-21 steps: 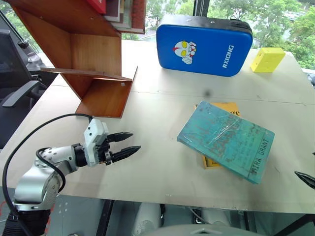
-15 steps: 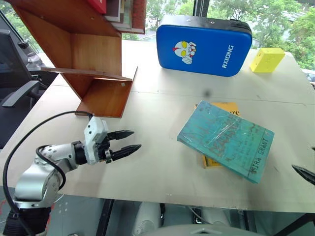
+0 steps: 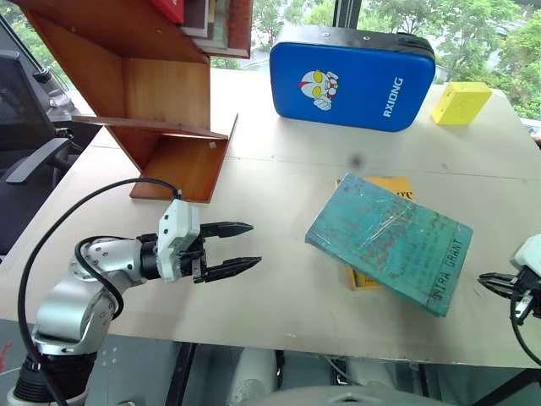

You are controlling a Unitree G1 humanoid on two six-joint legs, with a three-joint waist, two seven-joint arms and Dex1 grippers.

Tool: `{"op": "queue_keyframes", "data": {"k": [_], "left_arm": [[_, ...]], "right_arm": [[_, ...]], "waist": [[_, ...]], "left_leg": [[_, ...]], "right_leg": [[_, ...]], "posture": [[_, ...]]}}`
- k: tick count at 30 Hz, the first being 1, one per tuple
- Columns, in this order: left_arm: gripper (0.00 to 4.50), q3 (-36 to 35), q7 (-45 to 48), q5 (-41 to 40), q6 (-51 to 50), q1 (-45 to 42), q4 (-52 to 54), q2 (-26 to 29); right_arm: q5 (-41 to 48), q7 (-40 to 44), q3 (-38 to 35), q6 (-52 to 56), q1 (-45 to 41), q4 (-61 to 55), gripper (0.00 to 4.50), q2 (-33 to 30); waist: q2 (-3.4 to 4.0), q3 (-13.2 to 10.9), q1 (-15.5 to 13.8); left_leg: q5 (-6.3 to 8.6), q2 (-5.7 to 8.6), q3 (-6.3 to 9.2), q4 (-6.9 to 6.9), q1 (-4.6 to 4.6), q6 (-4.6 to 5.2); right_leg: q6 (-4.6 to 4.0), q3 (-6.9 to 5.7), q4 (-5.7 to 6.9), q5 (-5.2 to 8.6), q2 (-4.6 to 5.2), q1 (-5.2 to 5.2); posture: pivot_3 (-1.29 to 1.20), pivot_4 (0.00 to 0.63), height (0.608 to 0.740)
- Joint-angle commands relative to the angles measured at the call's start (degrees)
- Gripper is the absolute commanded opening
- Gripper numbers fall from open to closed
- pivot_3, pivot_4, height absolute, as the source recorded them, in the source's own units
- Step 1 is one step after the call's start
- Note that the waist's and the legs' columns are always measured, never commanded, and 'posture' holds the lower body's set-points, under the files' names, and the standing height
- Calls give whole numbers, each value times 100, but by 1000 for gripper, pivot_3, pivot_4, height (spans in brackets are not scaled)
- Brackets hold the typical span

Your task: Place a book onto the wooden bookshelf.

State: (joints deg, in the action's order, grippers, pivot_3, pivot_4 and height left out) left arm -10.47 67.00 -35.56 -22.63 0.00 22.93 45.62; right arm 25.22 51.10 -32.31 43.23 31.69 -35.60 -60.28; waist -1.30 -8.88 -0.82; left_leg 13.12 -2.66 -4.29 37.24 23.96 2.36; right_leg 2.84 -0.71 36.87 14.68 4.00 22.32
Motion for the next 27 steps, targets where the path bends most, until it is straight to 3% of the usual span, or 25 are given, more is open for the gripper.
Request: {"op": "queue_keyframes", "data": {"k": [1, 5, 12, 19, 21, 23, 26, 27], "left_arm": [[3369, -12, -98, -50, 89, 70, 327, -33], [3369, 40, -243, 72, 128, 183, 432, -54], [3369, 85, -654, 92, -18, 338, 556, -133], [3369, 270, -1756, -251, -1397, 237, 710, -281], [3369, 241, -1981, -835, -2177, 84, 553, -387], [3369, 131, -2241, -1272, -2658, -36, 369, -601], [3369, -101, -2914, -1954, -3473, -238, -93, -1118], [3369, -206, -3089, -2242, -3677, -306, -219, -1286]], "right_arm": [[42, 39, 380, 148, -245, -330, 30, -90], [72, -119, 1368, 261, -999, -412, 30, -63], [840, -288, 2043, 694, -2270, -657, 30, 524], [857, -601, 2864, 712, -3302, -376, 30, 1088], [456, -492, 2792, -2, -2980, -370, 30, 1039], [558, -329, 2261, -590, -2634, -437, 30, 1263], [1144, 289, 1147, -1136, -1713, -658, 836, 1563], [1312, 429, 870, -1219, -1448, -759, 1345, 1624]], "waist": [[-2, 1, 8], [-5, 0, 17], [-10, -5, 6], [-14, -5, -4], [-14, -5, -39], [-14, -5, -49], [-13, -4, -50], [-15, -4, -34]], "left_leg": [[0, -1, 0, 0, -1, 0], [0, -2, -1, 1, -2, 0], [0, -2, 1, 0, 3, -1], [0, -4, 2, 2, 1, 0], [0, -2, 8, 2, 2, 0], [0, 3, 13, 2, 7, 0], [0, 8, 14, 6, 11, 0], [0, 10, 15, 6, 11, 0]], "right_leg": [[0, 0, 0, 0, 0, 0], [0, 2, 0, 0, -4, 0], [-1, 2, 0, 0, -6, 1], [-1, 2, 2, -1, -7, 0], [-1, -3, 3, 0, -8, 1], [8, -6, 3, 0, -6, 0], [33, -5, 4, -9, -5, -2], [34, -5, 5, -10, -5, -3]], "posture": [[0, 150, 740], [0, 150, 740], [0, 150, 740], [0, 150, 740], [0, 150, 740], [0, 150, 740], [0, 150, 740], [0, 150, 740]]}}
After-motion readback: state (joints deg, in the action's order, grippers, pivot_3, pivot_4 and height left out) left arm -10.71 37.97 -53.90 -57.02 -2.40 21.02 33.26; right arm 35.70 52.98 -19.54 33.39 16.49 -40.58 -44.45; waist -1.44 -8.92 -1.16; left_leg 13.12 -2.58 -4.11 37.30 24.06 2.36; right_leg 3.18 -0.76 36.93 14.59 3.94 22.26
